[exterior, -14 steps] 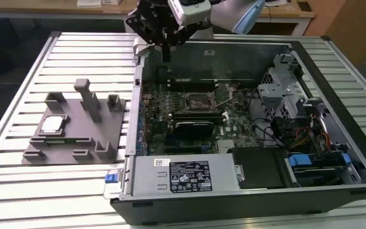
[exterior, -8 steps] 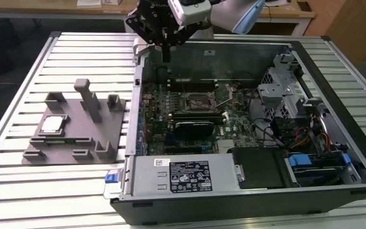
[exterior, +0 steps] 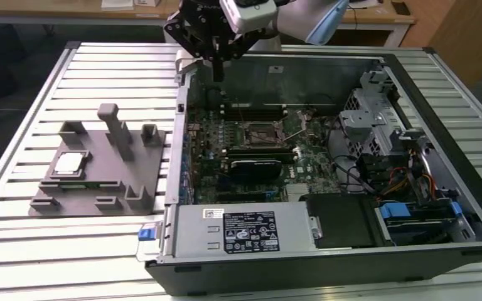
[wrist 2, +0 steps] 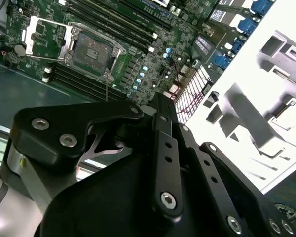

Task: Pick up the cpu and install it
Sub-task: 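Reach for the cpu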

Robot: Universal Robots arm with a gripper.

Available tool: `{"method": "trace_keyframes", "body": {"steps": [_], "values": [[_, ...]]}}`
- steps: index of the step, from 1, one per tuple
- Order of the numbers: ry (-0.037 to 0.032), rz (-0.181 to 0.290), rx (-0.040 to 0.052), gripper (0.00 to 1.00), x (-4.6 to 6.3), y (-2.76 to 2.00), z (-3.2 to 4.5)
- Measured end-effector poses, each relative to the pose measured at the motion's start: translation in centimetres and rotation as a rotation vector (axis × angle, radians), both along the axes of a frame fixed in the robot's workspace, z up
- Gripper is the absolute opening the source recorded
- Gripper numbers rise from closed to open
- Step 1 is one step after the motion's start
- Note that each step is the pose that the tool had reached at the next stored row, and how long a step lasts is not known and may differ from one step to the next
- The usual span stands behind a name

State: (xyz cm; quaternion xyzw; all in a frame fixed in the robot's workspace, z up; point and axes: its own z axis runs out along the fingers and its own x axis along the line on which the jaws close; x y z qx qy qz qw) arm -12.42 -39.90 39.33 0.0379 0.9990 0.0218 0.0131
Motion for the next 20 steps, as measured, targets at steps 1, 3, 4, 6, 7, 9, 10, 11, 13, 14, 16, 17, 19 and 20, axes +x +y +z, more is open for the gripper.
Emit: {"method": "trace_keyframes", "body": {"steps": [1,3,4,6,7,9,10,11,13,14,16,17,19,20], "values": [[0.0001,0.000,-0.0001,0.11,-0.1,0.00,0.00],[0.0001,0.000,-0.0001,0.11,-0.3,0.00,0.00],[0.0001,0.000,-0.0001,0.11,-0.4,0.00,0.00],[0.0001,0.000,-0.0001,0.11,-0.6,0.00,0.00],[0.0000,0.000,0.0000,0.11,-0.7,0.00,0.00],[0.0001,0.000,0.0000,0.11,-0.8,0.01,0.00],[0.0001,0.000,0.0000,0.11,-0.9,0.01,0.00],[0.0000,0.000,0.0000,0.11,-1.0,0.01,0.00],[0.0001,0.000,-0.0001,0.11,-1.1,0.01,0.00],[0.0001,0.000,-0.0001,0.11,-1.2,0.00,0.00],[0.0000,0.000,0.0000,0.11,-1.3,0.00,0.00],[0.0001,0.000,0.0000,0.11,-1.4,0.00,0.00],[0.0001,0.000,-0.0001,0.11,-1.6,0.00,0.00],[0.0001,0.000,-0.0001,0.11,-1.6,0.00,0.01]]}}
